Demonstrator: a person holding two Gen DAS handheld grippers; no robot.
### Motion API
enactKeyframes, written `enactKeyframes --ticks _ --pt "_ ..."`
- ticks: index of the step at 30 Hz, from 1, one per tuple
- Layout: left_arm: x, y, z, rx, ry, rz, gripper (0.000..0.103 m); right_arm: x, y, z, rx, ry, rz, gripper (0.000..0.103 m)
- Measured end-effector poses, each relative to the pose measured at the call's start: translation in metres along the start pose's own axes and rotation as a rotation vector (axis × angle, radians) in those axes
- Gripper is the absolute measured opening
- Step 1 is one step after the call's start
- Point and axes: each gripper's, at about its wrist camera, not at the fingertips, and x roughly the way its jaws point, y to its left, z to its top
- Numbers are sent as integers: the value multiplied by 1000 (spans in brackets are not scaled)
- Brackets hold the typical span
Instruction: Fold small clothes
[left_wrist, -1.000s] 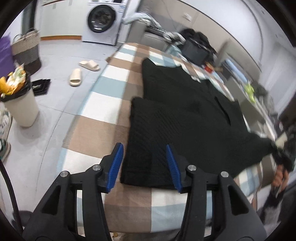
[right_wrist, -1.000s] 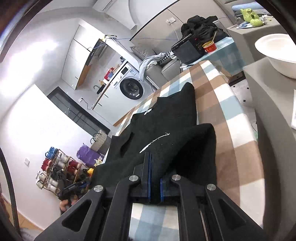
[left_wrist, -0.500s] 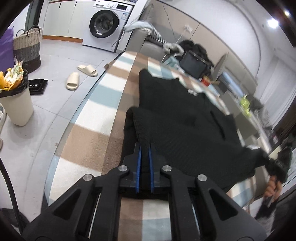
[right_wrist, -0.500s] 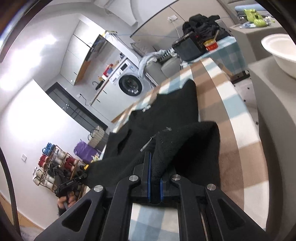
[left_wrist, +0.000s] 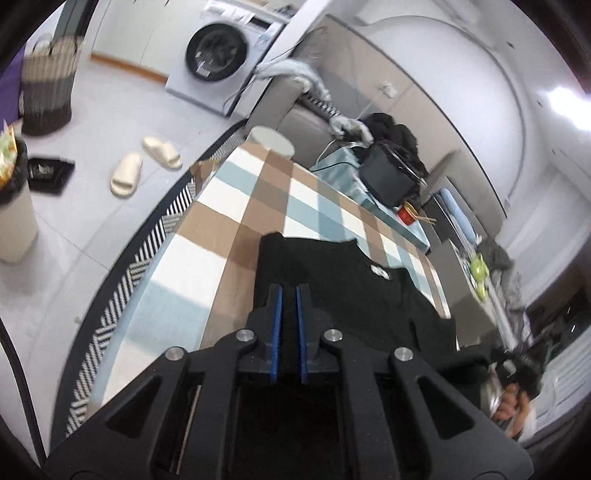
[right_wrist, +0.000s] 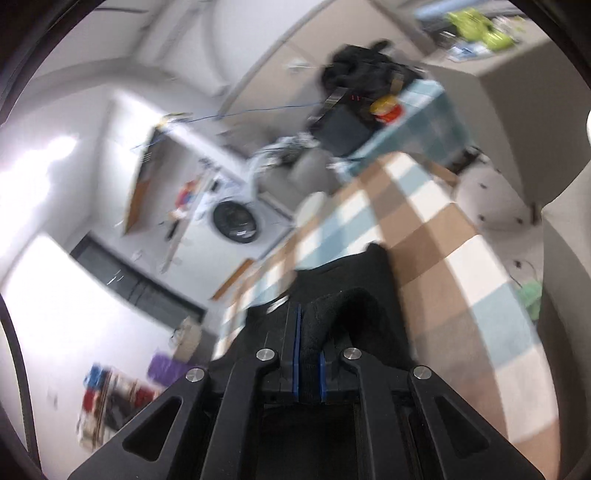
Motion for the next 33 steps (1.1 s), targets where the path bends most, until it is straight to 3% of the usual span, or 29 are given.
enactKeyframes --ticks 1,2,4,7,11,13,18,22,27,30,32,33 --pt "11 6 8 -25 -2 28 9 9 -7 5 24 14 -45 31" --pt "20 12 13 -39 2 63 14 15 -14 9 50 22 -81 42" --pt "35 23 21 -66 41 119 40 21 -23 14 68 41 -99 42" --pt "38 32 19 -54 32 128 52 14 -22 11 -27 48 -158 45" --pt "53 25 7 32 83 150 56 18 -16 2 -195 85 -270 51" --pt "63 18 -2 82 118 150 56 24 -15 -4 -244 118 -286 51" --pt "90 -10 -22 227 150 217 56 49 -20 -10 -272 206 -282 52" --pt "100 -18 -24 259 141 226 47 61 -18 -12 -292 241 -280 52" --pt "112 -23 -12 268 129 241 46 70 -12 -7 -300 247 -269 52" --pt "116 -25 -5 260 106 221 15 76 -7 -6 -321 245 -261 49" --pt "114 -25 -3 255 84 214 8 78 -5 -7 -334 253 -265 32" --pt "111 -25 -2 254 69 208 6 77 -5 -7 -345 241 -267 30"
